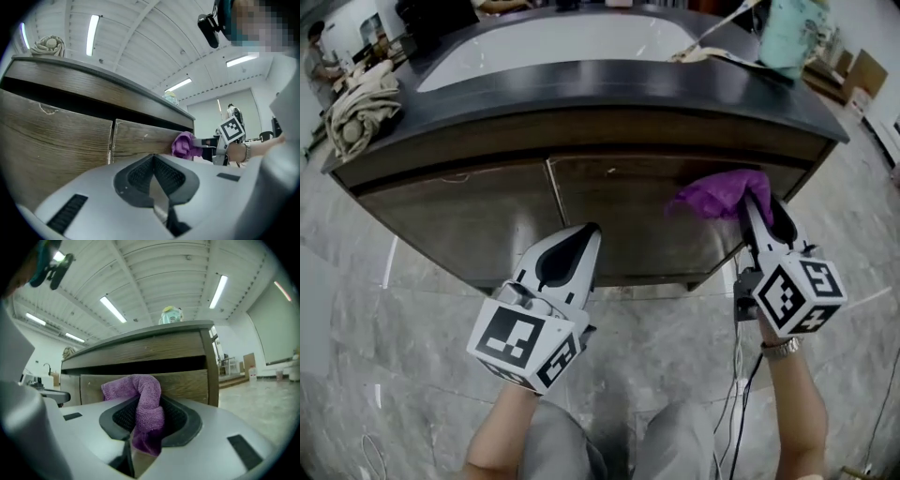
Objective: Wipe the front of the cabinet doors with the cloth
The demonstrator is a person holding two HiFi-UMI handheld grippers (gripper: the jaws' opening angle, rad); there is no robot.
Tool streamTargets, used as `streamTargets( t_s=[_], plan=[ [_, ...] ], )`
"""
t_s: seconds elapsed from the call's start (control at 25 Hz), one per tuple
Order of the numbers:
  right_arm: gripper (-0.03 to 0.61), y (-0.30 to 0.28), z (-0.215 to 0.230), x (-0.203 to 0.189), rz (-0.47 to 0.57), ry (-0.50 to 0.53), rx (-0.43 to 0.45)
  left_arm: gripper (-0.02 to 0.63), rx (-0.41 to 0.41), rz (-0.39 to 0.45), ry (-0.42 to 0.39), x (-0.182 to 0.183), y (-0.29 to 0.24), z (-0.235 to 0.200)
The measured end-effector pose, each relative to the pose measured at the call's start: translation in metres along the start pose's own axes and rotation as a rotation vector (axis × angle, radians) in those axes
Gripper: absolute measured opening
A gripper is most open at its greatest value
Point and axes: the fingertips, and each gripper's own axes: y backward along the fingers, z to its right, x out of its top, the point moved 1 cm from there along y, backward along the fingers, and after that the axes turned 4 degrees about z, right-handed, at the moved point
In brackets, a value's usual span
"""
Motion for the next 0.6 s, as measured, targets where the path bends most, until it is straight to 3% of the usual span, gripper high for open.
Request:
streamTargets(
  t_s=[0.12, 0.36, 0.6],
  plan=[
    [0.124, 0.004, 0.016, -0.006, -0.003, -0.092, 0.008, 0.006, 0.029, 0.028, -0.015, 0.005, 0.004, 0.003],
    [0.126, 0.009, 0.035, -0.006, -0.023, -0.019, -0.009, 0.006, 0.033, 0.003, -0.053, -0.004, 0.004, 0.011],
    [0.127, 0.015, 0.058, -0.001, -0.034, 0.004, -0.058, 0.006, 0.045, -0.012, -0.008, -0.006, 0.003, 0.007]
  ],
)
